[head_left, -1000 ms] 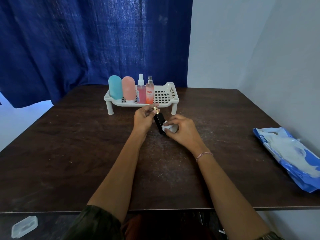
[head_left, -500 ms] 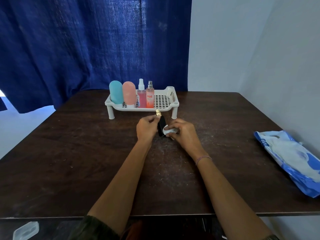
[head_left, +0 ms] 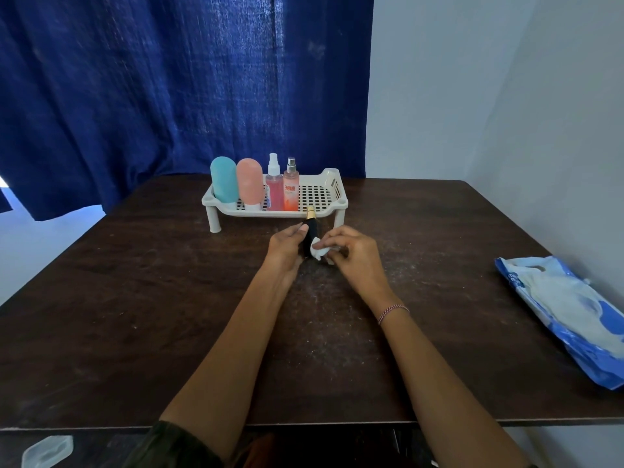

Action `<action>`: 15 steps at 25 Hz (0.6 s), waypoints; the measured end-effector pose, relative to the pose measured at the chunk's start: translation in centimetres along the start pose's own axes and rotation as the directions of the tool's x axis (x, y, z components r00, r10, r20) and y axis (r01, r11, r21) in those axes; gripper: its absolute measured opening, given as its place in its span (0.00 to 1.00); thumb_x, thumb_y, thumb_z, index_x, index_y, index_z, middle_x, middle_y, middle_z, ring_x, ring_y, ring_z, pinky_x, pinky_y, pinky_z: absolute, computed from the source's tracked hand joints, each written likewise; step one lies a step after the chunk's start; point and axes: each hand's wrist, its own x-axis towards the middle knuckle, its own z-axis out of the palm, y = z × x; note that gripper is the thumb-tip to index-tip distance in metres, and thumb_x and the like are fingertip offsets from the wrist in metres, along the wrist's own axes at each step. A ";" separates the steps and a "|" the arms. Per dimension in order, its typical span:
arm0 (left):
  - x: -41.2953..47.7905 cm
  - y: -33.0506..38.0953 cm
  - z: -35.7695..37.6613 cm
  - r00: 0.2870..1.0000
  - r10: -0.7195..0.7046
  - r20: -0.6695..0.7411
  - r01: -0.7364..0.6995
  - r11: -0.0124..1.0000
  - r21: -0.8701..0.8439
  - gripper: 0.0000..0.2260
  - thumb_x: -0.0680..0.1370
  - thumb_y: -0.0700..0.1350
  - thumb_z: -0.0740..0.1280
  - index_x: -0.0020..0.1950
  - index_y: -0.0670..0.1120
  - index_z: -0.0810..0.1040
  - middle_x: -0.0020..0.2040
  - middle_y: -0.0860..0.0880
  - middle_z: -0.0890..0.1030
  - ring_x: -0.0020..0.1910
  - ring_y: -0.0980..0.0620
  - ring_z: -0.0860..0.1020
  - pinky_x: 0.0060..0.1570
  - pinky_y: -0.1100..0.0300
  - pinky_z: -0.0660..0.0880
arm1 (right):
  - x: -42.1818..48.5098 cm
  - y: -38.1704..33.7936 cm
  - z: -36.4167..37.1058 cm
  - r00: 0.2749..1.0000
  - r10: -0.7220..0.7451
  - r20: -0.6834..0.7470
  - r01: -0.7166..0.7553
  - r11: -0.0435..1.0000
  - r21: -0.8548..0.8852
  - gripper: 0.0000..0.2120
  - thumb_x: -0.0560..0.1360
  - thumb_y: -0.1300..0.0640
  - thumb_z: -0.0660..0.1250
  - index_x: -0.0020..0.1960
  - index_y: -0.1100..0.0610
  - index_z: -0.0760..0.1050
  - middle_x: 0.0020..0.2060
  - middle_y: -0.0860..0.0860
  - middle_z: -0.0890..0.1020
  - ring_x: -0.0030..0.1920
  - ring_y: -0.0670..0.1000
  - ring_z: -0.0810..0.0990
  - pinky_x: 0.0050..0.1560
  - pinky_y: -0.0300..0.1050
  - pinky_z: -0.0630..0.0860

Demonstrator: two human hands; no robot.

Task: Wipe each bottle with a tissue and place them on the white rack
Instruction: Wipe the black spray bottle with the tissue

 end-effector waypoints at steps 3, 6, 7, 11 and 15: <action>-0.9 0.4 0.6 0.987 -0.056 0.151 0.068 0.995 -0.072 0.14 0.82 0.39 0.56 0.66 0.35 0.71 0.50 0.41 0.79 0.46 0.47 0.78 0.48 0.54 0.77 | -0.1 0.0 -0.3 0.988 0.016 -0.155 -0.019 1.000 -0.017 0.11 0.67 0.70 0.71 0.46 0.57 0.83 0.45 0.50 0.82 0.44 0.41 0.78 0.48 0.23 0.70; -1.4 0.7 0.6 0.971 -0.055 0.234 0.085 0.989 -0.123 0.15 0.83 0.39 0.54 0.67 0.36 0.70 0.49 0.41 0.79 0.46 0.48 0.78 0.42 0.57 0.78 | -0.3 -0.2 0.0 0.979 0.009 -0.203 -0.010 1.000 -0.003 0.12 0.69 0.69 0.70 0.48 0.57 0.82 0.46 0.49 0.81 0.46 0.40 0.76 0.49 0.24 0.71; -1.3 0.8 0.6 0.971 -0.043 0.237 0.081 0.985 -0.153 0.15 0.83 0.39 0.54 0.67 0.35 0.69 0.49 0.41 0.79 0.46 0.48 0.78 0.43 0.56 0.78 | -0.4 -0.4 0.2 0.983 -0.006 -0.184 0.007 1.000 0.003 0.12 0.69 0.69 0.70 0.49 0.57 0.82 0.46 0.49 0.80 0.46 0.40 0.76 0.50 0.25 0.71; -1.0 1.2 0.1 0.973 -0.031 0.229 0.086 0.967 -0.238 0.14 0.83 0.39 0.53 0.65 0.36 0.70 0.51 0.40 0.78 0.49 0.47 0.78 0.54 0.53 0.74 | -0.4 -0.3 0.3 0.997 -0.049 -0.064 0.048 0.999 -0.016 0.11 0.70 0.69 0.70 0.49 0.57 0.82 0.46 0.49 0.79 0.47 0.40 0.75 0.52 0.27 0.72; -1.8 0.9 0.4 0.933 -0.069 0.354 0.110 0.989 -0.095 0.12 0.82 0.38 0.54 0.60 0.37 0.74 0.51 0.42 0.79 0.49 0.49 0.78 0.55 0.54 0.73 | 0.0 0.1 -0.4 0.966 -0.036 -0.258 0.026 0.999 -0.041 0.12 0.69 0.70 0.69 0.49 0.58 0.82 0.47 0.51 0.79 0.48 0.40 0.75 0.52 0.29 0.73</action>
